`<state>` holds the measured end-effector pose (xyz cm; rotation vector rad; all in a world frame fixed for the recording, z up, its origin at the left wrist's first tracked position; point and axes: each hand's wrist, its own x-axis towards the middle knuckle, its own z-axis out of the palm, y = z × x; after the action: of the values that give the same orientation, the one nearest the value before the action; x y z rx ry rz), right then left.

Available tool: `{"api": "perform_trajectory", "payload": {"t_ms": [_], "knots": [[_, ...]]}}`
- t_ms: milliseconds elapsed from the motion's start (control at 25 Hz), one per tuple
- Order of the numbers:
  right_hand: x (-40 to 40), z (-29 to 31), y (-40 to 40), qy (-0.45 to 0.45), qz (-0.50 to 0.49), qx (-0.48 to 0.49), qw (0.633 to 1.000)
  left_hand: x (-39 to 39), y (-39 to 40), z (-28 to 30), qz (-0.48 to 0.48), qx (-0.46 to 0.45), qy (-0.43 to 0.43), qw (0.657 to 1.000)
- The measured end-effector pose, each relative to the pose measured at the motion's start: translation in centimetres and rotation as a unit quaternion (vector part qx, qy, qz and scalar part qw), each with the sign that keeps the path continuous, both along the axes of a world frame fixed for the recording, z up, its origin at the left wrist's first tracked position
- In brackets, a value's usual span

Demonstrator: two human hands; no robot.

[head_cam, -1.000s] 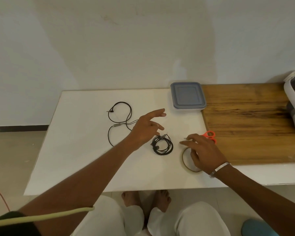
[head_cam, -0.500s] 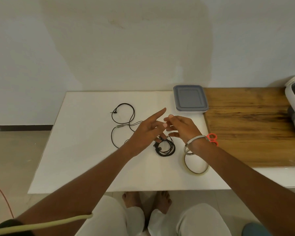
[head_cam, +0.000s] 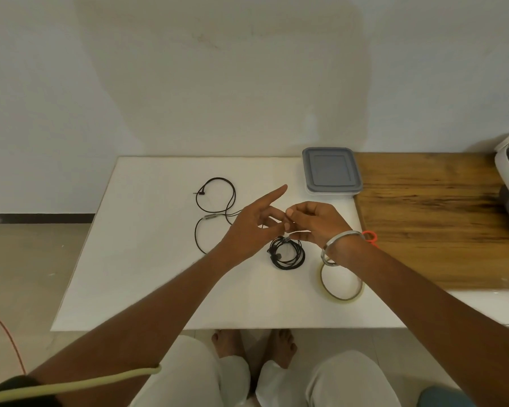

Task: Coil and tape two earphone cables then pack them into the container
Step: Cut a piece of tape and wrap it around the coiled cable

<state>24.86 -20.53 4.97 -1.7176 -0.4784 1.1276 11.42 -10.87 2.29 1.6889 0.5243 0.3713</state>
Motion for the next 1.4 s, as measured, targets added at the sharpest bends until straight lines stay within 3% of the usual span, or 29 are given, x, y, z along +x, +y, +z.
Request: {"api": "perform_trajectory", "payload": {"t_ms": [160, 360, 480, 600, 680, 920, 1160, 1240, 1400], "knots": [[-0.1, -0.9, -0.6, -0.078, -0.01, 0.024, 0.997, 0.5, -0.4, 0.0, 0.024, -0.052, 0.034, 0.998], [0.8, -1.3, -1.9, -0.054, -0.066, 0.05, 0.995, 0.7, -1.3, -0.8, 0.024, -0.087, 0.125, 0.988], [1.6, -1.3, -3.0, -0.043, -0.072, 0.051, 0.995, 0.3, -2.5, -1.4, -0.037, 0.073, 0.202, 0.976], [2.0, -1.5, -3.9, -0.049, -0.07, 0.042, 0.995, 0.0, -3.8, -2.3, -0.153, 0.289, 0.258, 0.909], [2.1, -1.6, -4.3, -0.052, -0.068, 0.038, 0.996, 0.2, -4.5, -2.8, -0.161, 0.372, 0.28, 0.87], [2.2, -1.7, -4.8, -0.05, -0.07, 0.036, 0.996, 0.8, -5.5, -3.2, -0.098, 0.431, 0.298, 0.846], [2.1, -1.8, -5.0, -0.045, -0.072, 0.033, 0.996, 1.2, -6.8, -3.4, -0.165, 0.516, 0.33, 0.773], [2.1, -1.9, -5.2, -0.042, -0.074, 0.035, 0.996, 1.1, -7.3, -3.3, -0.17, 0.512, 0.33, 0.774], [2.0, -1.9, -5.5, -0.041, -0.07, 0.046, 0.996, 1.6, -6.5, -2.4, -0.114, 0.421, 0.31, 0.845]]}}
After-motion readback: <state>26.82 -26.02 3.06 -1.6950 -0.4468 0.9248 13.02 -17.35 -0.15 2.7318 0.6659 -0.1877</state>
